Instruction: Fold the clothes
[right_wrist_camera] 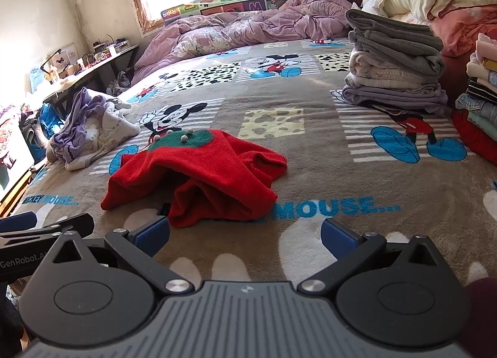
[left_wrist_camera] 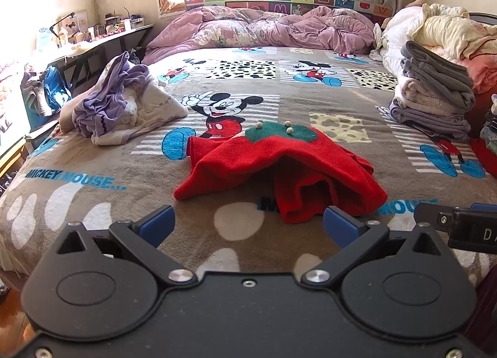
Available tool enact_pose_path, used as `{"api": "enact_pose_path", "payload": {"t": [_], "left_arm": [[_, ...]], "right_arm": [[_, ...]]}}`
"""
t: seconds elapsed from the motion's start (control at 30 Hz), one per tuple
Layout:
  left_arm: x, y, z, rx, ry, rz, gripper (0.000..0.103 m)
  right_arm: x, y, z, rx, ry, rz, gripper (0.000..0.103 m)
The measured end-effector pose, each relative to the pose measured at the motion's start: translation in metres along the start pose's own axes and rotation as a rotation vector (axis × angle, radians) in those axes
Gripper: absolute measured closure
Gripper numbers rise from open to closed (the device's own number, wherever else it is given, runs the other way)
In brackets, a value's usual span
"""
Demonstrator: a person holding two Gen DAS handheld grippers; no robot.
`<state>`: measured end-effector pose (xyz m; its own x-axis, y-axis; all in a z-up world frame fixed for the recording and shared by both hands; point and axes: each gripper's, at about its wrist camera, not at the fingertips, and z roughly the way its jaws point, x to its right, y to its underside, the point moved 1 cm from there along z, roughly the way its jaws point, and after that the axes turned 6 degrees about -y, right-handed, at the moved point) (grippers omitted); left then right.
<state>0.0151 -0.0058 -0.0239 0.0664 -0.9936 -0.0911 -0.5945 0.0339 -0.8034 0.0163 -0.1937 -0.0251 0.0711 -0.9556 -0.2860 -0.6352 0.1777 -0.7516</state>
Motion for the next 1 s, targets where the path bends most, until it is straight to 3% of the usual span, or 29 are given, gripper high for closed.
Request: {"api": "enact_pose_path", "payload": {"t": [1.0], "left_arm": [[0.0009,0.0016,-0.0018,0.024,0.000,0.004,0.000]], "right_arm": [[0.0019,0.0006,0.0016,0.001,0.007,-0.007,0.000]]}}
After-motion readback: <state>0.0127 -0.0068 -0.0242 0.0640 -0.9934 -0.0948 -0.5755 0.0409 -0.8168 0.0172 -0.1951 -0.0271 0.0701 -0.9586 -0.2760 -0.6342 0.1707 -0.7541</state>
